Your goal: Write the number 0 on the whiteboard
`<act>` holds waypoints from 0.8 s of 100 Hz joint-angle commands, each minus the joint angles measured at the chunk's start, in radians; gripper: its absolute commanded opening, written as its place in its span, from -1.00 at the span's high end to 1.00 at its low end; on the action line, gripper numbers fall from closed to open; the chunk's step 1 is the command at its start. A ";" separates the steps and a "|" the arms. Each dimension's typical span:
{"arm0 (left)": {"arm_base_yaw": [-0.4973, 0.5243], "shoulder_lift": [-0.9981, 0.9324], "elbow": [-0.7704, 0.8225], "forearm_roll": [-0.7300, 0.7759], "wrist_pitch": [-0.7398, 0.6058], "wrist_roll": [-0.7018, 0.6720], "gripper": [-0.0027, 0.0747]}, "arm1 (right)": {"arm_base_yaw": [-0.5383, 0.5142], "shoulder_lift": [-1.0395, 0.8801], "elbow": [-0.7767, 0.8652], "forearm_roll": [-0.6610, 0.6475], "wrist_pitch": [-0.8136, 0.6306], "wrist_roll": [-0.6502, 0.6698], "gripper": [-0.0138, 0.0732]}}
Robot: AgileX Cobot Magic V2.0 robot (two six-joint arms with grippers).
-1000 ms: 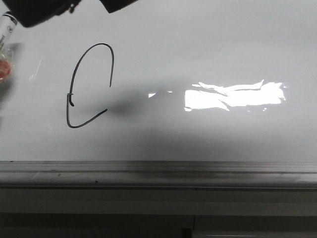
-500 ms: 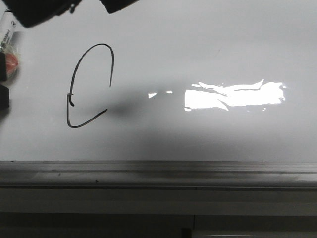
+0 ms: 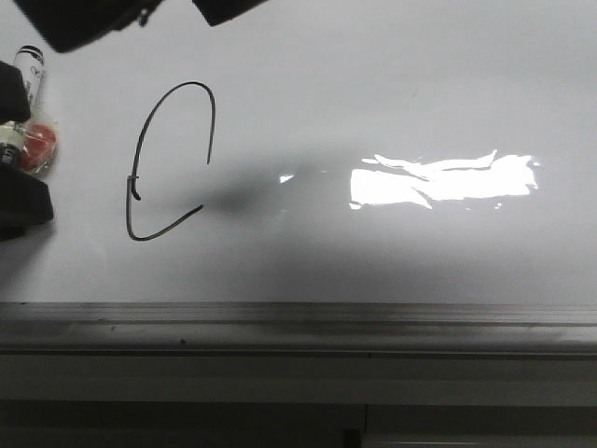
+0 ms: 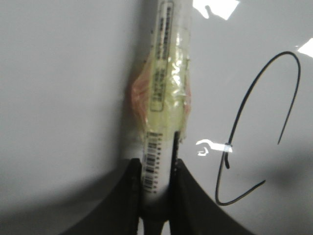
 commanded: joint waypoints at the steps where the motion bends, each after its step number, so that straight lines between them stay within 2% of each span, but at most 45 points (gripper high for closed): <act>1: -0.002 -0.001 -0.023 0.106 -0.017 -0.069 0.98 | -0.035 -0.023 -0.034 0.022 -0.016 0.000 -0.80; 12: -0.002 -0.001 -0.023 0.183 -0.017 -0.138 0.98 | -0.099 -0.023 -0.034 0.022 0.032 0.000 -0.80; 26: -0.002 -0.001 -0.023 0.185 -0.044 -0.157 0.98 | -0.158 -0.023 -0.034 0.022 0.086 0.014 -0.80; 80: -0.002 0.019 -0.021 0.339 -0.050 -0.136 0.96 | -0.166 -0.023 -0.034 0.023 0.093 0.014 -0.80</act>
